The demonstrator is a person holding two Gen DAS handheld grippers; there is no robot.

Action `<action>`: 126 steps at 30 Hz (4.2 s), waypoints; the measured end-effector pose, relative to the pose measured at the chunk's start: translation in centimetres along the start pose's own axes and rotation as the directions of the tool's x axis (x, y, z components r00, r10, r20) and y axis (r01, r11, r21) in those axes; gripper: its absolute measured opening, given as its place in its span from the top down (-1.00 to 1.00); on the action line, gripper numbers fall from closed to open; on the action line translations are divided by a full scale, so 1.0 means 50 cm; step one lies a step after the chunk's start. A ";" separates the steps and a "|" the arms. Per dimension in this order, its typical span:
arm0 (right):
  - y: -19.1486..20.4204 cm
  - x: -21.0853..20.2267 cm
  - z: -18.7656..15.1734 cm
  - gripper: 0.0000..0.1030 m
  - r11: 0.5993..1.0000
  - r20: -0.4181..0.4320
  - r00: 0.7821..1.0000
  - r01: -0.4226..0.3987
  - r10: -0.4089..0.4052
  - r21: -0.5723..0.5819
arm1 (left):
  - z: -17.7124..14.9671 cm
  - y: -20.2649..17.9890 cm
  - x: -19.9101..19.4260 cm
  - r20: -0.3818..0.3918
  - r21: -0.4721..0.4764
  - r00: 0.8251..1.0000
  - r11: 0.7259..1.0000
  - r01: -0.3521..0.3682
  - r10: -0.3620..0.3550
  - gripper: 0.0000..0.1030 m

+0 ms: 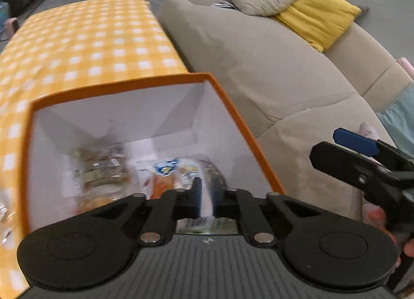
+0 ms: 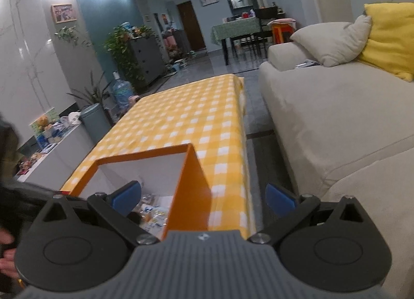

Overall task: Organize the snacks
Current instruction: 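Carry the blue-label white bag over the box with the left tool, then lower the blue-label white bag into the box and open the left tool, then move both open tools back to the snacks on the table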

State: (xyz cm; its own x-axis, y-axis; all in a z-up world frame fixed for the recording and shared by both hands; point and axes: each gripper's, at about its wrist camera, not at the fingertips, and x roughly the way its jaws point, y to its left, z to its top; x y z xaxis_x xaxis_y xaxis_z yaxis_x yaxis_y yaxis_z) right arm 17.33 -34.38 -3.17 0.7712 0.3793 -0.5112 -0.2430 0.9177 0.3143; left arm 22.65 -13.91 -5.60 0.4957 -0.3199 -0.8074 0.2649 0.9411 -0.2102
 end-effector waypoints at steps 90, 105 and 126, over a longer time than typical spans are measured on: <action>0.292 -0.011 0.002 -0.94 0.997 -0.482 0.876 -0.041 0.004 -0.066 | -0.135 0.219 -0.357 -0.005 -0.292 0.976 0.933 -0.209 0.217 -0.68; 0.543 0.077 -0.041 -0.94 0.968 -0.371 0.926 -0.146 0.062 -0.202 | -0.220 0.504 -0.437 0.102 -0.544 0.951 0.817 -0.191 0.291 -0.67; 0.703 0.269 -0.127 -0.93 0.910 -0.300 0.948 -0.215 0.107 -0.353 | -0.293 0.688 -0.377 0.165 -0.732 0.944 0.677 -0.076 0.285 -0.59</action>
State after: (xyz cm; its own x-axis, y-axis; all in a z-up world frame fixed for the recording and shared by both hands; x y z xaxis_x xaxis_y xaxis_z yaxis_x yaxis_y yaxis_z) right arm 15.44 3.76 -4.09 0.5282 0.4931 -0.6913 -0.5948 0.7959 0.1132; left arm 10.30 26.10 -5.67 0.6801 -0.0525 -0.7312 -0.4637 0.7418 -0.4845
